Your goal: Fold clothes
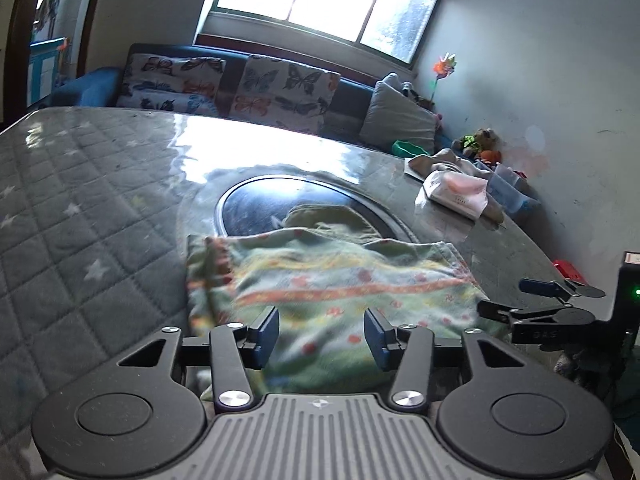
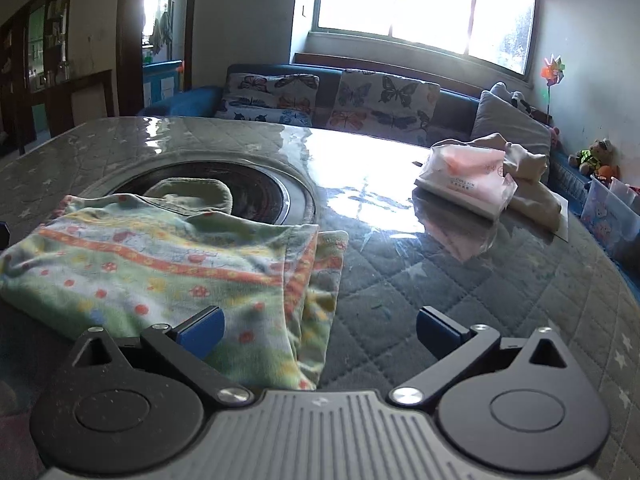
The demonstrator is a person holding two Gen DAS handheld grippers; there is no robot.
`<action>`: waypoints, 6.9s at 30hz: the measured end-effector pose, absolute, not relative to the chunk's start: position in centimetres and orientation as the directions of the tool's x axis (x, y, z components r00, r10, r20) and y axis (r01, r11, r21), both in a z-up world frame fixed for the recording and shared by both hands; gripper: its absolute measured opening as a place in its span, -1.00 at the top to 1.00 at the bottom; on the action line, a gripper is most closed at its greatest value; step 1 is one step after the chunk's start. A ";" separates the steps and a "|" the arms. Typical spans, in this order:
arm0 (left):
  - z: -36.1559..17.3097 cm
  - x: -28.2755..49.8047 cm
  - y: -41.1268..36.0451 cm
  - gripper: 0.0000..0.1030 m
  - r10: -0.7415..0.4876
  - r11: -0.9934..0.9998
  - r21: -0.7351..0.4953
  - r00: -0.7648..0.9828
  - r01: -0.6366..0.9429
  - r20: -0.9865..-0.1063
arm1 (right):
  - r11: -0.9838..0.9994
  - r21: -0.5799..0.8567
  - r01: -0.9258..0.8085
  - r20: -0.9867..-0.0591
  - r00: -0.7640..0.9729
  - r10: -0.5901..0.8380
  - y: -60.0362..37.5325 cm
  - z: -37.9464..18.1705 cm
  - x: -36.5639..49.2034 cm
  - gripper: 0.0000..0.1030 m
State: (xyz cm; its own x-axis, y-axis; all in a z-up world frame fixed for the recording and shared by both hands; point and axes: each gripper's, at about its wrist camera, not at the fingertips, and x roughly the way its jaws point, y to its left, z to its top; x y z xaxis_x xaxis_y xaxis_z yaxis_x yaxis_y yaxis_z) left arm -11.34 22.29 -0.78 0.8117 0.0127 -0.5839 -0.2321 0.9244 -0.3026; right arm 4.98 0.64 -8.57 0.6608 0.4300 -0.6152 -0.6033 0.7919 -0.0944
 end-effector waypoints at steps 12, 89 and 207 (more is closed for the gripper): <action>-3.3 -10.8 24.5 0.02 0.016 0.893 -0.340 0.774 -0.296 -0.633 | 0.826 0.058 -0.560 -0.658 0.601 0.454 -1.4 -10.7 7.4 -1.00; -2.9 -4.9 17.9 -0.18 -0.188 0.951 -0.309 0.736 -0.031 -0.651 | 0.847 -0.024 -0.531 -0.658 0.647 0.386 4.0 -9.8 15.5 -0.77; -5.8 -7.8 30.7 0.73 -0.188 0.528 -0.697 0.733 -0.486 -0.654 | 0.547 0.172 -0.819 -0.587 0.360 0.725 5.5 -5.4 4.1 0.24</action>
State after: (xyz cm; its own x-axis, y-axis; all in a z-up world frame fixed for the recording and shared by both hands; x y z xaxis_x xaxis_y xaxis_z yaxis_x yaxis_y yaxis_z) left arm -7.76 30.71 -5.79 0.7328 -0.1885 -0.6538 -0.4857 0.5280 -0.6966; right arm 4.09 5.53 -5.43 0.3603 0.7251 -0.5869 -0.8194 0.5467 0.1724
